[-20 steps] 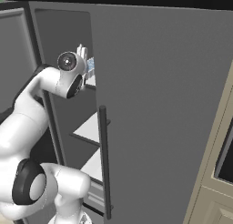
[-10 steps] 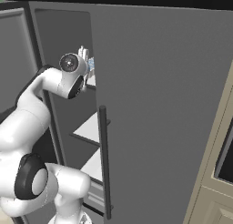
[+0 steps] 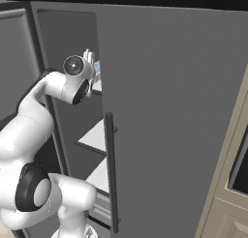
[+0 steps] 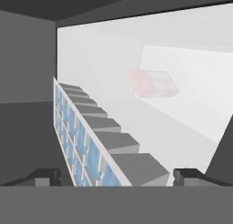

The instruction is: Open the freezer door, pick up the ice cube tray from the freezer, and place it on the dining counter.

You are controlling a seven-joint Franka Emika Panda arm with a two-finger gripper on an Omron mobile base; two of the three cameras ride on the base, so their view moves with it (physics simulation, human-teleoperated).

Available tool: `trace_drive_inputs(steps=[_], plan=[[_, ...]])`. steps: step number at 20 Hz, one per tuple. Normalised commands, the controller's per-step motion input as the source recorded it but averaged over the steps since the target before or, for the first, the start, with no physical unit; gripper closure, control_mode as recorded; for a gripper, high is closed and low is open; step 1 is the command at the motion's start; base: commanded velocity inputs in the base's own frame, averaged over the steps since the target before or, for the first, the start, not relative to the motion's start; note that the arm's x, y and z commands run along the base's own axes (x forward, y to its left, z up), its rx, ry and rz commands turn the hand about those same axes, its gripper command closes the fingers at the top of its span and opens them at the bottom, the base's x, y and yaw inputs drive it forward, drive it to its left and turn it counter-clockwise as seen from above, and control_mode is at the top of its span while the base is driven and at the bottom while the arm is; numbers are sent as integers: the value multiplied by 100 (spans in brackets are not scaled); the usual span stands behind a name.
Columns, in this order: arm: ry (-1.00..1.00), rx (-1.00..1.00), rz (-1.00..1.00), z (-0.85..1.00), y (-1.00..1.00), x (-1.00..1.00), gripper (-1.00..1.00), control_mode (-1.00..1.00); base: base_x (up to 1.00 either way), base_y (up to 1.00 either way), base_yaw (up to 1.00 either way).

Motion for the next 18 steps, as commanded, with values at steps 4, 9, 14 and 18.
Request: trace_drive_inputs(steps=[4,9,14,18], plan=[[0,0,0,0,0,0,-100,-100,0,0,0],[0,0,0,0,0,0,-100,-100,0,0,0],[0,0,-1,0,0,3,-100,-100,0,0,0],[0,0,0,0,0,0,100,-100,0,0,0]])
